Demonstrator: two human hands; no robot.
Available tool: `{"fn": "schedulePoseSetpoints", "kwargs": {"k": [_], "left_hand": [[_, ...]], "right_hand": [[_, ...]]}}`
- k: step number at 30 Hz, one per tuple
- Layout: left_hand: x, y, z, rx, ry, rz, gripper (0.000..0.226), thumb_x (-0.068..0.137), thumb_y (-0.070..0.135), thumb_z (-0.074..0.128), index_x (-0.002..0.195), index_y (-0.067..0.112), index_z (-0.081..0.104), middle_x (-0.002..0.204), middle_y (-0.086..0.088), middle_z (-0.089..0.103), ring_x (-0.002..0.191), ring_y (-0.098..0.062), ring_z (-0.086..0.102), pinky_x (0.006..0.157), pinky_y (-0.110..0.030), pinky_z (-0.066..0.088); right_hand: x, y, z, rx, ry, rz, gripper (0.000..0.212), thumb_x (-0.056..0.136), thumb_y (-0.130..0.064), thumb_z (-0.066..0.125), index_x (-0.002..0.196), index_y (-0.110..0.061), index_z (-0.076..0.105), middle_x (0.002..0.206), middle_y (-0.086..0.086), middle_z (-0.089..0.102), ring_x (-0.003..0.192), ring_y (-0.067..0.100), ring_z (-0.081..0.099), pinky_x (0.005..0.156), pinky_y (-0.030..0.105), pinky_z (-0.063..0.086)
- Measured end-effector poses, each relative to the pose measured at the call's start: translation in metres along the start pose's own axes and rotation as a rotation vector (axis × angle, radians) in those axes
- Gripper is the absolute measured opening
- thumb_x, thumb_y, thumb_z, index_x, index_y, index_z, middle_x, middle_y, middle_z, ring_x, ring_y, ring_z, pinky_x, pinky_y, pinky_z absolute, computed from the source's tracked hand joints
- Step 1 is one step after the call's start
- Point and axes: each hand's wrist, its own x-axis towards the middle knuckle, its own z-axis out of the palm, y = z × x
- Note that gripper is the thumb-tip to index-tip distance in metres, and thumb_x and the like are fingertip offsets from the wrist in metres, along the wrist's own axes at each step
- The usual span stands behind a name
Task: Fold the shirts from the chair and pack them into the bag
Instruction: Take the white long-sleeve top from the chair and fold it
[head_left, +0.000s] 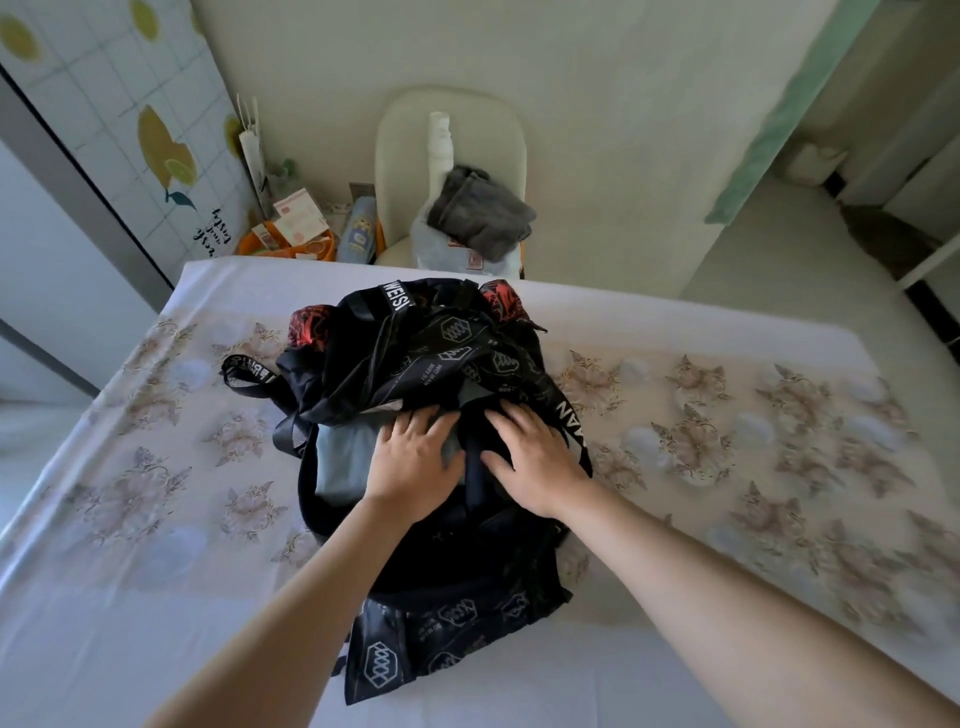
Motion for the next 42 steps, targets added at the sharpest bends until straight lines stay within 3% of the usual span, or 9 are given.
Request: {"fn": "schedulePoseSetpoints", "kwargs": {"k": [8, 16, 22, 25, 29, 31, 33, 39, 42], "left_hand": [[0.023, 0.172, -0.007, -0.196, -0.034, 0.161, 0.051, 0.099, 0.045, 0.043, 0.146, 0.026, 0.041, 0.141, 0.003, 0.048, 0.130, -0.022, 0.045, 0.105, -0.038, 0.039], [0.000, 0.458, 0.066, -0.155, -0.299, 0.399, 0.045, 0.101, 0.047, 0.039, 0.144, 0.033, 0.042, 0.147, 0.006, 0.046, 0.122, -0.019, 0.054, 0.098, -0.035, 0.046], [-0.045, 0.663, 0.143, -0.148, -0.477, 0.572, 0.047, 0.096, 0.047, 0.042, 0.142, 0.036, 0.042, 0.146, 0.004, 0.047, 0.131, -0.020, 0.046, 0.108, -0.038, 0.038], [-0.071, 0.755, 0.176, -0.103, -0.551, 0.715, 0.047, 0.097, 0.044, 0.046, 0.142, 0.030, 0.045, 0.147, 0.002, 0.046, 0.134, -0.020, 0.044, 0.110, -0.038, 0.036], [-0.114, 0.853, 0.213, -0.071, -0.681, 0.856, 0.046, 0.098, 0.041, 0.045, 0.142, 0.030, 0.044, 0.145, 0.001, 0.048, 0.129, -0.023, 0.049, 0.104, -0.039, 0.041], [-0.139, 0.892, 0.234, -0.037, -0.764, 0.916, 0.047, 0.098, 0.037, 0.044, 0.144, 0.030, 0.041, 0.147, 0.001, 0.046, 0.127, -0.025, 0.050, 0.100, -0.037, 0.044], [-0.166, 0.924, 0.255, -0.003, -0.849, 0.964, 0.048, 0.098, 0.037, 0.045, 0.146, 0.029, 0.039, 0.149, 0.001, 0.043, 0.128, -0.024, 0.049, 0.097, -0.034, 0.042], [-0.253, 0.959, 0.302, -0.010, -1.128, 1.068, 0.069, 0.089, 0.046, 0.065, 0.147, 0.023, 0.037, 0.150, 0.002, 0.042, 0.135, -0.020, 0.043, 0.107, -0.034, 0.038], [-0.274, 0.960, 0.319, -0.100, -1.063, 1.054, 0.031, 0.091, 0.030, 0.063, 0.116, 0.016, 0.053, 0.118, -0.005, 0.062, 0.110, -0.024, 0.059, 0.086, -0.031, 0.046]], "right_hand": [[-0.112, 0.116, -0.078, 0.021, 0.233, 0.082, 0.051, 0.101, -0.051, 0.032, 0.139, -0.024, 0.054, 0.140, -0.007, 0.055, 0.125, 0.013, 0.053, 0.105, 0.035, 0.041], [-0.333, 0.356, -0.123, 0.051, 0.214, 0.490, 0.042, 0.102, -0.047, 0.039, 0.128, -0.020, 0.060, 0.136, 0.001, 0.058, 0.122, 0.024, 0.055, 0.100, 0.037, 0.043], [-0.515, 0.492, -0.128, 0.052, 0.218, 0.733, 0.038, 0.099, -0.047, 0.031, 0.090, -0.021, 0.057, 0.088, -0.001, 0.063, 0.088, 0.024, 0.063, 0.078, 0.038, 0.050], [-0.603, 0.543, -0.121, 0.013, 0.294, 0.878, 0.032, 0.097, -0.044, 0.033, 0.099, -0.026, 0.060, 0.107, -0.004, 0.062, 0.102, 0.022, 0.060, 0.081, 0.036, 0.043], [-0.705, 0.588, -0.089, -0.107, 0.246, 1.172, 0.056, 0.099, -0.046, 0.040, 0.152, -0.029, 0.030, 0.164, 0.009, 0.013, 0.151, 0.029, 0.014, 0.111, 0.051, 0.029], [-0.746, 0.598, -0.063, -0.026, 0.207, 1.312, 0.077, 0.099, -0.051, 0.039, 0.157, -0.031, -0.006, 0.164, 0.007, -0.023, 0.152, 0.033, -0.008, 0.115, 0.057, 0.022], [-0.777, 0.603, -0.038, 0.114, 0.246, 1.356, 0.085, 0.099, -0.047, 0.044, 0.154, -0.033, -0.019, 0.154, -0.004, -0.044, 0.151, 0.037, -0.007, 0.116, 0.057, 0.024], [-0.798, 0.612, -0.012, 0.214, 0.477, 1.242, 0.065, 0.104, -0.018, 0.045, 0.159, -0.025, 0.011, 0.154, -0.007, -0.041, 0.152, 0.035, 0.005, 0.119, 0.040, 0.023], [-0.802, 0.614, -0.008, 0.208, 0.500, 1.220, 0.053, 0.105, -0.026, 0.042, 0.156, -0.029, 0.027, 0.158, -0.009, -0.035, 0.152, 0.034, 0.007, 0.117, 0.042, 0.029]]}}
